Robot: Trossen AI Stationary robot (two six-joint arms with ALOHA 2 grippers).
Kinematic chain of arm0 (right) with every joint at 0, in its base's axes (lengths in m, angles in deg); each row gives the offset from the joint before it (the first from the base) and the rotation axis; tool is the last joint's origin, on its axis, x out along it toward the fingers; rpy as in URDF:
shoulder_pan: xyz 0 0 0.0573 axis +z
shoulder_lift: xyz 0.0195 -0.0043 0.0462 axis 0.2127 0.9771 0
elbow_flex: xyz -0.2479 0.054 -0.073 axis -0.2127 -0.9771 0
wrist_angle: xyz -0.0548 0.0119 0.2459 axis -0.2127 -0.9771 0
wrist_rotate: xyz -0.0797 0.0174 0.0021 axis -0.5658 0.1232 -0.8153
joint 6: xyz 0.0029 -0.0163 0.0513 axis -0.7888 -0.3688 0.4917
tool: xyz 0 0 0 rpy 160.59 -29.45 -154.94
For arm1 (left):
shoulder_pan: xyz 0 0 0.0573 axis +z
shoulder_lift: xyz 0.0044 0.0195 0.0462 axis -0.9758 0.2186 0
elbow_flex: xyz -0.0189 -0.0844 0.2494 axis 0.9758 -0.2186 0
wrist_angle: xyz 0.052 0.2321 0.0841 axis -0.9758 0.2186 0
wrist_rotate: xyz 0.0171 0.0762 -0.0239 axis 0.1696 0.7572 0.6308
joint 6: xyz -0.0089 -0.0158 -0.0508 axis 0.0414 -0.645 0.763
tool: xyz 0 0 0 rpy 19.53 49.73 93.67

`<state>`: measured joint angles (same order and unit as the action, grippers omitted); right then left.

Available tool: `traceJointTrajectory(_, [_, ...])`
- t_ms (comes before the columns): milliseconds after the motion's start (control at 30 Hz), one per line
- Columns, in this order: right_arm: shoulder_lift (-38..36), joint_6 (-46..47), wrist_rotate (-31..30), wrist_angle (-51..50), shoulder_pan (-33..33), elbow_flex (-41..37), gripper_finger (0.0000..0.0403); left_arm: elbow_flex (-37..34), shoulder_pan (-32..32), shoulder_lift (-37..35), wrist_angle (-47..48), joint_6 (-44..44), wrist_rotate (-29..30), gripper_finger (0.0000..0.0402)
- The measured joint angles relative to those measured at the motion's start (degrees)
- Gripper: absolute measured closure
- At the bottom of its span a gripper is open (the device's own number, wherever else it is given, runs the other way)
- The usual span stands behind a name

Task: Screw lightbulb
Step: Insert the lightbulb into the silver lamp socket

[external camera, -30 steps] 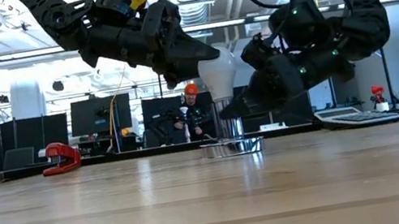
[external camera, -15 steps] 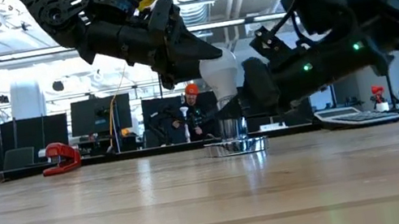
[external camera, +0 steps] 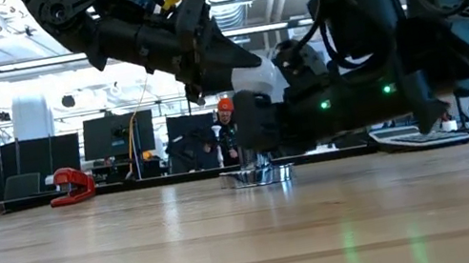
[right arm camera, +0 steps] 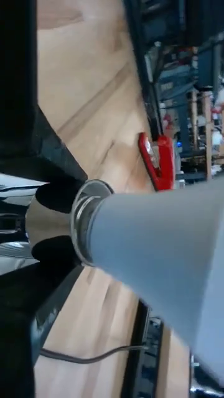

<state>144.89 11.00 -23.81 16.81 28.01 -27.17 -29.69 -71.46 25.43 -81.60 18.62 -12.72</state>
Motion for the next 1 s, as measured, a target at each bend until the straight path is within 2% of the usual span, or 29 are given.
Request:
traceJointTrajectory(133, [-3.86,-1.75,3.76,-4.22,0.91,-2.98,0.0128,0.04,-0.39,0.08,0.60,0.40,-0.39,0.0173])
traceJointTrajectory(267, [-10.21,1.79,10.76,-9.98,0.14,-7.07,0.0094,0.04,-0.48,0.02,1.08,0.43,-0.27,0.0173])
traceJointTrajectory(500, [-20.68,3.15,28.78,-16.96,-4.78,-15.76,0.0088,0.04,-1.05,0.02,1.08,0.20,0.22,0.0173])
traceJointTrajectory(700, [-24.16,0.61,44.17,-17.35,-11.00,-21.35,0.0088,0.04,-1.53,0.02,1.01,0.65,0.69,0.0173])
traceJointTrajectory(767, [-24.17,-0.43,46.12,-17.24,-12.35,-22.05,0.0088,0.04,-1.73,0.02,0.97,1.24,1.00,0.0173])
traceJointTrajectory(1000, [-22.83,-3.30,46.84,-16.51,-13.68,-22.05,0.0088,0.04,-3.09,0.02,0.99,2.77,4.61,0.0173])
